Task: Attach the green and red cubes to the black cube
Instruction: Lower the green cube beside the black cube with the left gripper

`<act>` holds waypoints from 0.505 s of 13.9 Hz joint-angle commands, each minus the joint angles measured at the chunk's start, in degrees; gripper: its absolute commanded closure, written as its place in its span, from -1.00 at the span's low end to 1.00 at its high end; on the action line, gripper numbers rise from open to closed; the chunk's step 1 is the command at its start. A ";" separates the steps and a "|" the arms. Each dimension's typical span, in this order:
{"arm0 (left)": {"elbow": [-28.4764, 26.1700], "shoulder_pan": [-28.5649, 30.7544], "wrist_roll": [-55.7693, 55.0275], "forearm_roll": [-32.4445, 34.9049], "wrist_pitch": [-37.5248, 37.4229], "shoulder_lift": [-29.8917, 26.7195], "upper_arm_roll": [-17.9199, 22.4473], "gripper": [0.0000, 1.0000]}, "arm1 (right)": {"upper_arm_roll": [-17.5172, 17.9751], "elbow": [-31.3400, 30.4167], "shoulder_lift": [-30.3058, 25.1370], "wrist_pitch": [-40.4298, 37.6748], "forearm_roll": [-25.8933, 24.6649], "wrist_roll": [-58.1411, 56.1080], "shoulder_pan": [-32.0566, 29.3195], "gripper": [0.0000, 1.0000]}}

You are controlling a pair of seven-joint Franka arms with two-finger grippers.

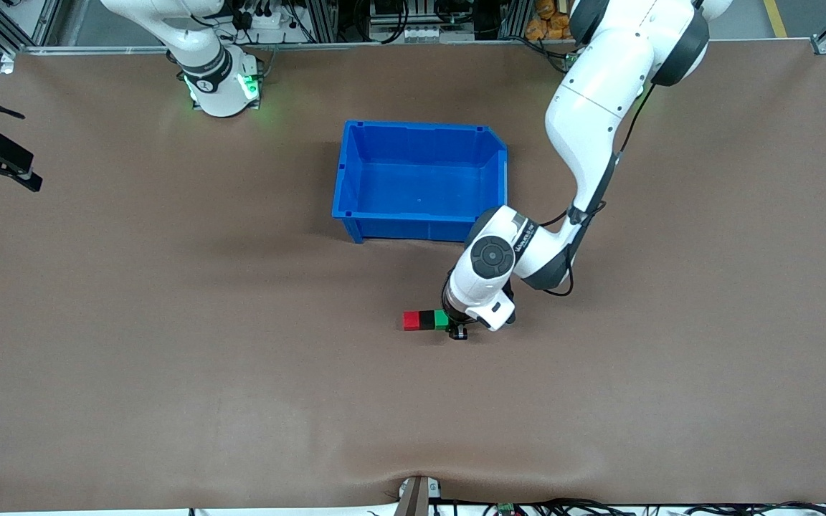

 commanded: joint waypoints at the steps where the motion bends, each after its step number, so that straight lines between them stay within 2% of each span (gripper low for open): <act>1: 1.82 -1.60 -1.54 -0.29 -0.33 1.97 0.42 1.00 | -0.08 1.60 0.78 -1.02 -0.59 -0.13 -0.11 -1.00; 7: 1.38 -2.83 -1.10 0.24 -2.53 1.18 0.42 1.00 | -0.08 1.60 0.95 -1.02 -0.42 -0.13 -0.03 -1.00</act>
